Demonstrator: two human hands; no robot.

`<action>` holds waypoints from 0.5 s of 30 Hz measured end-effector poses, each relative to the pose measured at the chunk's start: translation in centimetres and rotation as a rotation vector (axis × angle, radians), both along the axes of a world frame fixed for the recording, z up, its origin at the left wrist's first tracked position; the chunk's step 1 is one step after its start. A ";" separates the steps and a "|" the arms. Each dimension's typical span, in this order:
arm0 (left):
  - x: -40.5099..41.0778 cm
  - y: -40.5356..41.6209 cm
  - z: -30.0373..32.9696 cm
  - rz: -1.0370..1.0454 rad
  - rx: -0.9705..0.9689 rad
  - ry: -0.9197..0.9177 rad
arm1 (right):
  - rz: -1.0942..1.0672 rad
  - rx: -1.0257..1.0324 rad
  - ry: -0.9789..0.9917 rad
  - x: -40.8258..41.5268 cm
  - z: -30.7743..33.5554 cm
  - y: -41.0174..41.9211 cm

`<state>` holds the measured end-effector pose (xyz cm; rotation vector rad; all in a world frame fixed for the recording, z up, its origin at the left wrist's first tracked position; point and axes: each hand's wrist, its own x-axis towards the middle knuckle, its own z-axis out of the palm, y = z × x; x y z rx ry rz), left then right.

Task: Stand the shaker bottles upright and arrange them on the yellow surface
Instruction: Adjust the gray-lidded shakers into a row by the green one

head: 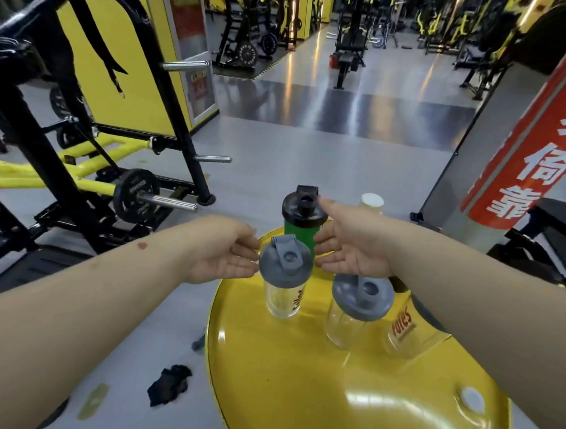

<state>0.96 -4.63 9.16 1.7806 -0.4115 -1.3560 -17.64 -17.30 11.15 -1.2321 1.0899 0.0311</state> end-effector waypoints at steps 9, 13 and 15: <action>1.0 -0.1 -1.0 -0.088 -0.038 0.046 | -0.087 -0.031 0.033 0.5 -0.4 1.3; 0.9 0.1 -1.0 -0.145 -0.056 0.021 | -0.109 -0.033 0.053 -0.1 -0.5 1.8; 0.7 0.1 -1.0 -0.163 -0.072 0.015 | -0.113 -0.033 0.058 -0.4 -0.6 2.0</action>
